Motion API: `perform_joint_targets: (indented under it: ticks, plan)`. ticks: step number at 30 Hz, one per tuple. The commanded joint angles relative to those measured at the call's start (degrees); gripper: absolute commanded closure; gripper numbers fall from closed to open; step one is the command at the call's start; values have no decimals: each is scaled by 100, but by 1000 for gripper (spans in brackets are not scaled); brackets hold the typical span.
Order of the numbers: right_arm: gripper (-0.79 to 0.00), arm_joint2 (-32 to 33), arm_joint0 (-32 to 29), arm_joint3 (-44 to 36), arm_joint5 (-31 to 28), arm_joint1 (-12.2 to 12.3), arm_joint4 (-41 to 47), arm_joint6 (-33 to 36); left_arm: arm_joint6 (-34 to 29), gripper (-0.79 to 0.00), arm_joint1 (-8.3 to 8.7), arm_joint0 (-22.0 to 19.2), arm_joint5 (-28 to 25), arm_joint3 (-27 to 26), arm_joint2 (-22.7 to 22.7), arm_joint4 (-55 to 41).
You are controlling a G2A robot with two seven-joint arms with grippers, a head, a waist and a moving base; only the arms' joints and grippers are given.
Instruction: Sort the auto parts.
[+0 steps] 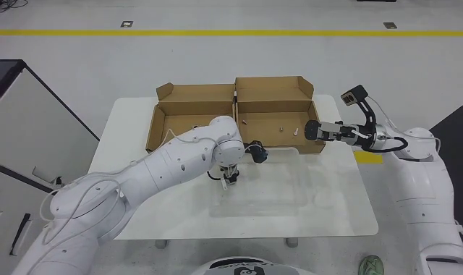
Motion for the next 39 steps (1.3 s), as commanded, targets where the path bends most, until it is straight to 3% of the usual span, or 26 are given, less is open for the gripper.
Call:
perform_joint_targets:
  ticks: [1,18,39]
  plan:
    - [-785,0,0,0,0,0,0,0,-5,-369,-10,16,-9,14,-5,23]
    - [-785,0,0,0,0,0,0,0,30,-246,-134,91,-89,256,-55,192]
    - [-785,0,0,0,0,0,0,0,-2,-351,-266,167,-253,397,-126,227]
